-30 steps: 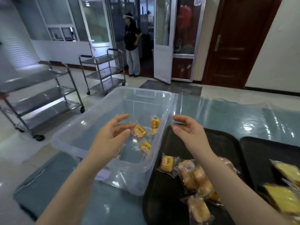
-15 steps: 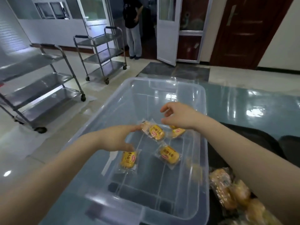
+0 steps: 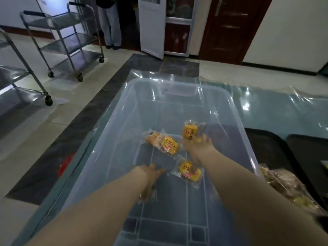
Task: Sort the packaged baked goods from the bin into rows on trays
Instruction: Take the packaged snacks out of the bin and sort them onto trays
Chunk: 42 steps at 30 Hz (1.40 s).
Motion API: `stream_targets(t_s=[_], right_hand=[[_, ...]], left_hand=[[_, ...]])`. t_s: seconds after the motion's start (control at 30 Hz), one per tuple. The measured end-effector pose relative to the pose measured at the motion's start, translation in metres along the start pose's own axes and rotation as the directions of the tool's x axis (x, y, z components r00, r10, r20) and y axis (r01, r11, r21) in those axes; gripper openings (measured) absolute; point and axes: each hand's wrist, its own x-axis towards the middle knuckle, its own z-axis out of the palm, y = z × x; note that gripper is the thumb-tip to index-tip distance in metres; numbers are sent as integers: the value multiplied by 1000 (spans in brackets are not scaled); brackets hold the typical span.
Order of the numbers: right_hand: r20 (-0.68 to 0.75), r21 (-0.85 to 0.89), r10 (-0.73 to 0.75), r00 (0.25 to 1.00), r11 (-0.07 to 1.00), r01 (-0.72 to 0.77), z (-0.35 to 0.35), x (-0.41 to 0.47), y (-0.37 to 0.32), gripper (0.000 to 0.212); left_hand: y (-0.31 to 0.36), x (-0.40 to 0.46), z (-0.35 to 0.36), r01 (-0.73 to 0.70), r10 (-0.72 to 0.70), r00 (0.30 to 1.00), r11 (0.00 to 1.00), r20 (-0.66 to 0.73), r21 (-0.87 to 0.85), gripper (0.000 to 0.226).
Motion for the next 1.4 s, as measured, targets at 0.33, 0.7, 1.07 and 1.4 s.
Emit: stream_targets(t_s=[0.33, 0.7, 1.07, 1.4], right_hand=[[-196, 54, 30, 980, 998, -20, 41, 15, -11, 98], [-321, -17, -42, 946, 999, 38, 37, 40, -5, 53], [-281, 251, 89, 955, 968, -16, 22, 71, -3, 104], [-342, 222, 181, 922, 969, -108, 36, 63, -11, 46]], left_hand=[[-15, 36, -10, -105, 120, 970, 991, -210, 78, 106], [-29, 83, -47, -20, -62, 851, 989, -521, -149, 99], [-41, 99, -33, -38, -222, 883, 845, -414, -534, 103], [-33, 88, -24, -21, -439, 697, 778, -567, -628, 49]])
